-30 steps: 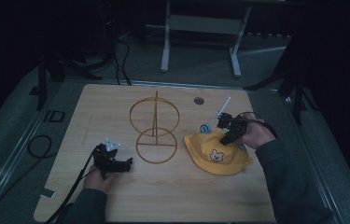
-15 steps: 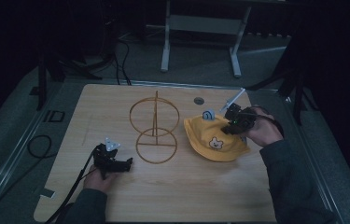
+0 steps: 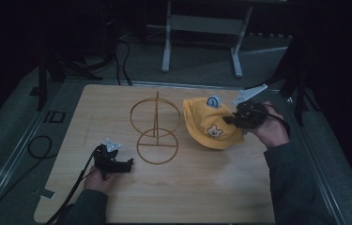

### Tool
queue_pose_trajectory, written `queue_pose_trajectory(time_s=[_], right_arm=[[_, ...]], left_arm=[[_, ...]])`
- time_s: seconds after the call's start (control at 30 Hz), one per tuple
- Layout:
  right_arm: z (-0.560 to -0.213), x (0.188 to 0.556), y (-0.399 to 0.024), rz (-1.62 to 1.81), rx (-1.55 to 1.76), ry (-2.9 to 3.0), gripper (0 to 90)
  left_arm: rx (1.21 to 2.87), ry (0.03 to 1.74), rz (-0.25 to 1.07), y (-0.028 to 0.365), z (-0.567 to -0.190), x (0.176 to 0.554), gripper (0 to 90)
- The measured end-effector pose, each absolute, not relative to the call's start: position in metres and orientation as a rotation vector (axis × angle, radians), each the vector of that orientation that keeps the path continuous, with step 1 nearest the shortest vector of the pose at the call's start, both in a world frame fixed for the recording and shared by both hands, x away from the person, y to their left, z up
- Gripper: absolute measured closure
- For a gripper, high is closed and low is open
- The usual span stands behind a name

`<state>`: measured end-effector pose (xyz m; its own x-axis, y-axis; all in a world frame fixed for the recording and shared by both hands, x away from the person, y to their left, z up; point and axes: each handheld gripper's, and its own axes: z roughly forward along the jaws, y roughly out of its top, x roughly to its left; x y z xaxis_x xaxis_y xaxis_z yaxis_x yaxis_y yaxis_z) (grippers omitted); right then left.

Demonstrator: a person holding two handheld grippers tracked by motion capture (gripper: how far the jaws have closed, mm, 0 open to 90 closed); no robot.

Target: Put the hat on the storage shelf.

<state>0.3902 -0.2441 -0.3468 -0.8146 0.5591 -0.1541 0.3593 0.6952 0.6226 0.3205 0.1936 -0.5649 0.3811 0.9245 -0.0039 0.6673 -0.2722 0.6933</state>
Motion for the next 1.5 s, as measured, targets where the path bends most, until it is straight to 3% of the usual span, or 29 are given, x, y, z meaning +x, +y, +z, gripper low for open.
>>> queue_pose_trajectory(time_s=[1.5], right_arm=[[-0.316, 0.380, -0.258, 1.441, 0.557, 2.316, 82.4]], left_arm=[[2.036, 1.362, 0.546, 0.194, -0.565, 0.321, 1.9]])
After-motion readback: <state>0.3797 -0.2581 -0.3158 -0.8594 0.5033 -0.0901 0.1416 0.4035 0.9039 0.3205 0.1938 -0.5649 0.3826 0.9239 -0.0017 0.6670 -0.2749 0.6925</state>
